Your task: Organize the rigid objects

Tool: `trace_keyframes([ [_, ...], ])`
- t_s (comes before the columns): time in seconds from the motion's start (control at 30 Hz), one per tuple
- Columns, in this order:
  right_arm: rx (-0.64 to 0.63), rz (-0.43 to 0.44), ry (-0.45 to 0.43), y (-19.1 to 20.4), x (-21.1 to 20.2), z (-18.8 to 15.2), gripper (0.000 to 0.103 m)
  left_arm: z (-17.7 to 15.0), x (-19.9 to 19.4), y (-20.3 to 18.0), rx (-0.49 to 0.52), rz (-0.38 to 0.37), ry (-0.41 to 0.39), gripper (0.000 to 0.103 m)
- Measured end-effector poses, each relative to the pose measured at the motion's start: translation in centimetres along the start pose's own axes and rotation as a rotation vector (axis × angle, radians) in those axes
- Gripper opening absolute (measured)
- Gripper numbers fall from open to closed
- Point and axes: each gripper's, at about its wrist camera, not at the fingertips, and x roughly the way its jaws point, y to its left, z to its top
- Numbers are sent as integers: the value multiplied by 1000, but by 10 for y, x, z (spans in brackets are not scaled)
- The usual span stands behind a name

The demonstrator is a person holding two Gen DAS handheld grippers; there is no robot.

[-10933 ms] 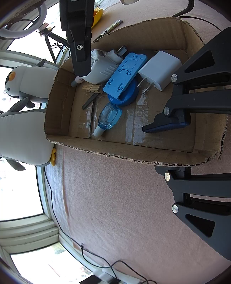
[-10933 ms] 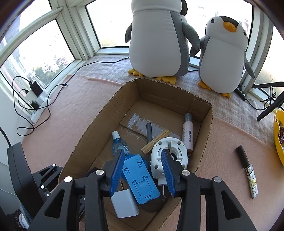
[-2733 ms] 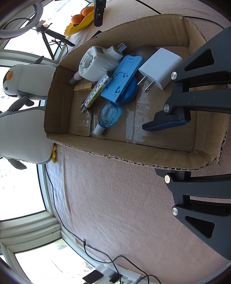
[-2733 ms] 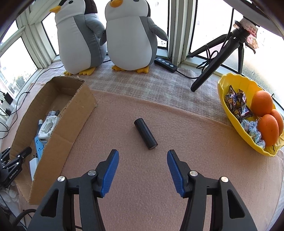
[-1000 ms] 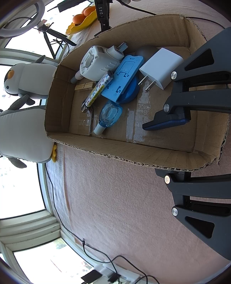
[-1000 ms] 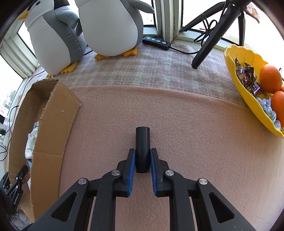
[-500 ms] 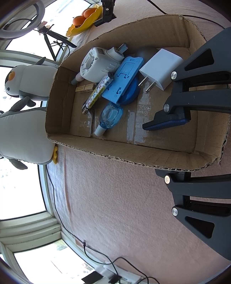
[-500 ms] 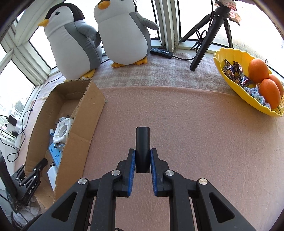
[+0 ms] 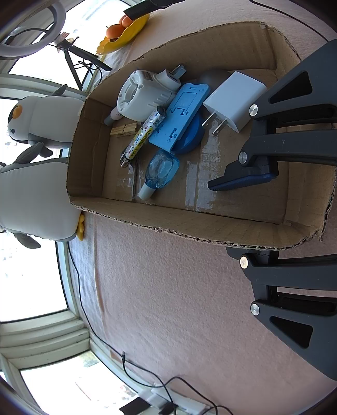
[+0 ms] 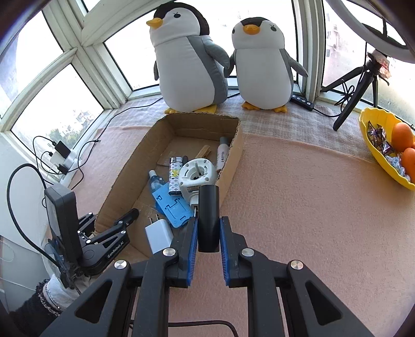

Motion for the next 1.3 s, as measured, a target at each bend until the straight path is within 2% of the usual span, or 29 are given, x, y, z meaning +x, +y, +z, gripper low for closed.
trace_keyframes([
  [0.3,-59,50,37,37,13,-14,15,0,0,0,0,0,0,30],
  [0.6,-100,44,66,53,29,-23,16,0,0,0,-1,0,0,30],
  [0.67,-99,36,57,53,27,-24,33,0,0,0,-2,0,0,30],
  [0.73,-92,29,43,52,24,-24,45,0,0,0,-1,0,2,30],
  [1.03,-67,3,24,47,10,-30,48,2,-2,-1,14,0,13,31],
  [1.1,-66,-6,10,46,4,-31,49,3,-2,0,13,-2,20,34],
  [1.3,-37,-10,-35,44,-16,-36,50,2,-16,-1,26,9,1,35],
])
